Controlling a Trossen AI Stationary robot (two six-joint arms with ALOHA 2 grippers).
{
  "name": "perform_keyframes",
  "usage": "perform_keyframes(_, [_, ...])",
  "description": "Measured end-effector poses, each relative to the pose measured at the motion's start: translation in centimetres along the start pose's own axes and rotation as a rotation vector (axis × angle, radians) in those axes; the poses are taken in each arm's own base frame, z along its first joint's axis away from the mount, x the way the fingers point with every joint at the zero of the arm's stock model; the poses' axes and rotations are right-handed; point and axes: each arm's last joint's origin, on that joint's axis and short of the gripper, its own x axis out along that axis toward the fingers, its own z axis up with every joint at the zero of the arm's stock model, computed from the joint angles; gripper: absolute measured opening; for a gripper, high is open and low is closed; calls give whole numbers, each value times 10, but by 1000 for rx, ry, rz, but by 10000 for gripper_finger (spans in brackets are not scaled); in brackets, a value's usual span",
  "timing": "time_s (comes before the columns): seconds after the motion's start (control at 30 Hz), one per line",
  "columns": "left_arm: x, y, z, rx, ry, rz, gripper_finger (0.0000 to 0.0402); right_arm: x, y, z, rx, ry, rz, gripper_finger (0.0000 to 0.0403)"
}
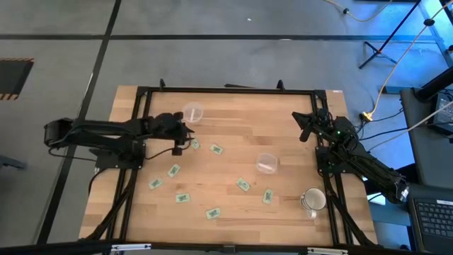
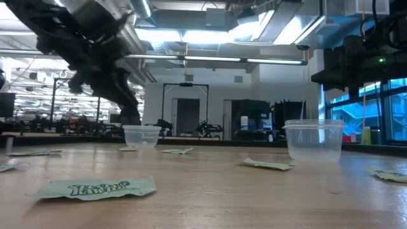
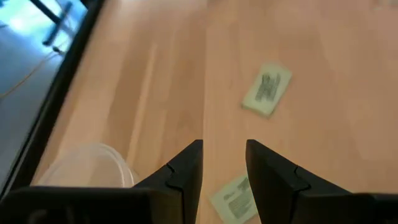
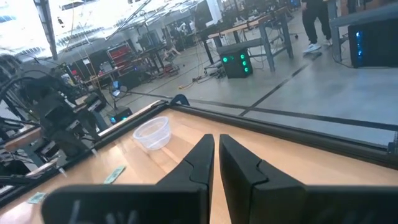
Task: Pick and place Stevia / Truvia into bins
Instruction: Put the stevia packet into the top transparent container
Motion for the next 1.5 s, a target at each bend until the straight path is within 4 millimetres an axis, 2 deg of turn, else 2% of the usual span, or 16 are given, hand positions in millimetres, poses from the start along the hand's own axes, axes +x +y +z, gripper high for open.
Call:
perform_keyframes(0.4, [35, -7, -14, 143, 145, -97, 100, 0, 0, 0, -8, 0, 0, 30])
perform_keyframes(0.67, [50, -11, -25, 116, 219, -136, 91, 0, 0, 0, -8, 0, 0, 30])
perform_keyframes(1.13, [56, -21, -23, 144, 209, -167, 90, 0, 0, 0, -29, 0, 0, 30])
perform_keyframes(1.5, [56, -24, -26, 45, 230, -181, 76, 0, 0, 0, -31, -1, 0, 30])
